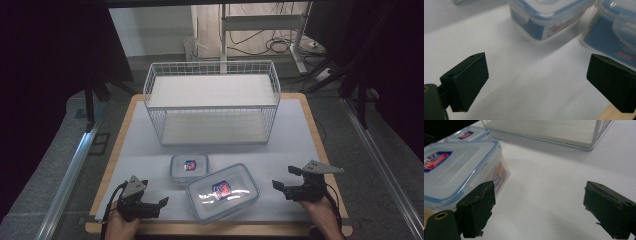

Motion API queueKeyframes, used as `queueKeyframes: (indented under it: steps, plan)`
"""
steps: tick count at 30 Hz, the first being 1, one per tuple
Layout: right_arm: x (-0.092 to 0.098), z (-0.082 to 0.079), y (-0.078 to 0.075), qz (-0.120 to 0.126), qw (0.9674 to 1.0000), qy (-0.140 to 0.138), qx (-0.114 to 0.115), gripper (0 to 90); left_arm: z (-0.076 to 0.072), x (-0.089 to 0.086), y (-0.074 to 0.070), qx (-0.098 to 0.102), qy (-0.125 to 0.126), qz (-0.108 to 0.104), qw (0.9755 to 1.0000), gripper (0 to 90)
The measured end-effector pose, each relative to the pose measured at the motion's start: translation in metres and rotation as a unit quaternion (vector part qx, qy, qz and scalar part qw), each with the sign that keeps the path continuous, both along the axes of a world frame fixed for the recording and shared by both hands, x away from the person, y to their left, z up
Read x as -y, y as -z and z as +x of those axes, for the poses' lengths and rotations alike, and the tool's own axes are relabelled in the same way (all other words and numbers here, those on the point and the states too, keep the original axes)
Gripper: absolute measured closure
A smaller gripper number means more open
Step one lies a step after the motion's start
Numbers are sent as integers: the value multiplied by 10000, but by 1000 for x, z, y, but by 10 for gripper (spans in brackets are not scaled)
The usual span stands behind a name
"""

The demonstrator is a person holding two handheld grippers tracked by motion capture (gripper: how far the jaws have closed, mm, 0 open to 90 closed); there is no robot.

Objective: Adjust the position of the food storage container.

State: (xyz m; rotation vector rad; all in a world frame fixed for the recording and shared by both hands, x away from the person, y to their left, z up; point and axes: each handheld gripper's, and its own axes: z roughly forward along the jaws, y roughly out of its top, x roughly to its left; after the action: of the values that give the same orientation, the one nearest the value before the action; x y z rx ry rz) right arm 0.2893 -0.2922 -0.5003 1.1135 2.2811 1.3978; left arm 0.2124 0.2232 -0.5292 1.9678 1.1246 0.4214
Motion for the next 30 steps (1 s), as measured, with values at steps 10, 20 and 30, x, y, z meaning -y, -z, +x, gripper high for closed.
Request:
queueKeyframes:
  steps: [10,20,30]
  plan:
    - [-2,1,1,31,9998,-2,-183,105,0,1,0,-43,67,-74,9999,34]
    - [-6,2,3,-113,9998,-18,-154,62,2,0,-7,-61,-6,-237,9997,95]
    - [-12,0,4,-291,9993,-91,-208,86,23,10,-31,191,249,-664,9973,491]
